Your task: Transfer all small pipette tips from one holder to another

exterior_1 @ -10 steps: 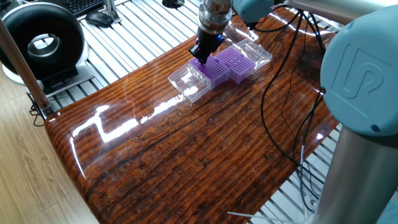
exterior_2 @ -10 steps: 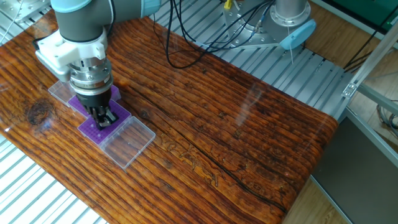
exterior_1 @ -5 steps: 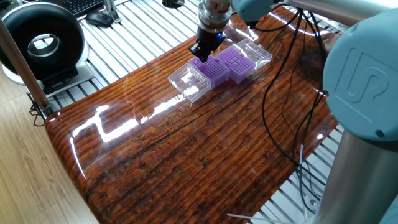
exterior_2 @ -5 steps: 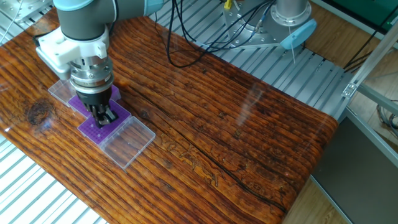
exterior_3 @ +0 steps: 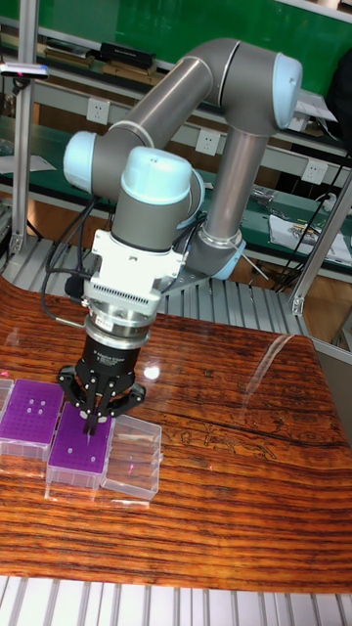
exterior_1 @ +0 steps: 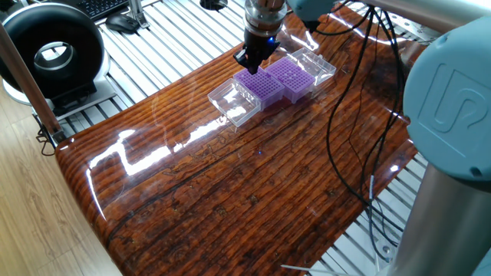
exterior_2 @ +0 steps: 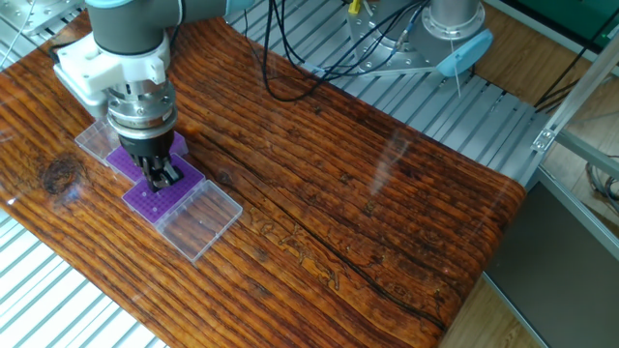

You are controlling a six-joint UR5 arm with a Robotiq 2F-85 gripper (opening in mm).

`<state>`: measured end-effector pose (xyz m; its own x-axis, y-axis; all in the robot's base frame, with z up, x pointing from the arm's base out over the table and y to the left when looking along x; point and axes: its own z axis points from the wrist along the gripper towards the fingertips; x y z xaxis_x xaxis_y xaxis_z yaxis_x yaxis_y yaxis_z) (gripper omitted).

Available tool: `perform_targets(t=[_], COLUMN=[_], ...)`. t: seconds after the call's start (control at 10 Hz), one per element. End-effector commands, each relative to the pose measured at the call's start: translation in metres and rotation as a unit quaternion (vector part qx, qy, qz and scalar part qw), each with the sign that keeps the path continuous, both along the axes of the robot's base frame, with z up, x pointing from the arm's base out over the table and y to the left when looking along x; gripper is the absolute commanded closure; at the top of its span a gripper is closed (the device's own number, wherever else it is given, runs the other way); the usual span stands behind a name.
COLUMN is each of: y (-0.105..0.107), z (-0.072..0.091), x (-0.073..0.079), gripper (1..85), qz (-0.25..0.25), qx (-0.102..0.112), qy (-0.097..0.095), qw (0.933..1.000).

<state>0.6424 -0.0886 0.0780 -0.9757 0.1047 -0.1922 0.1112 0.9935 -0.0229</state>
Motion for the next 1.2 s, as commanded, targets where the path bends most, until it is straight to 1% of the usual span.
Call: perform_targets(t=[0.0,0.2,0.5,0.7,0.9,1.1], y=[-0.003,-0.008,-0.022,-0.039,-0.053,-0.068], z=[0.011,0.014,0.014,0.014,0.011,0.009], x=[-0.003,-0.004,-0.006,-0.013,-0.017,-0.024], gripper=[84.7,84.7,84.7,84.7,84.7,84.7], qz=[-0.005,-0.003,0.011,0.025,0.040,0.051], qx=[0.001,-0.004,-0.012,-0.021,-0.025,-0.034], qy=[0.003,0.006,0.007,0.012,0.012,0.014], qw=[1.0000,1.0000,0.9998,0.9994,0.9988,0.9980])
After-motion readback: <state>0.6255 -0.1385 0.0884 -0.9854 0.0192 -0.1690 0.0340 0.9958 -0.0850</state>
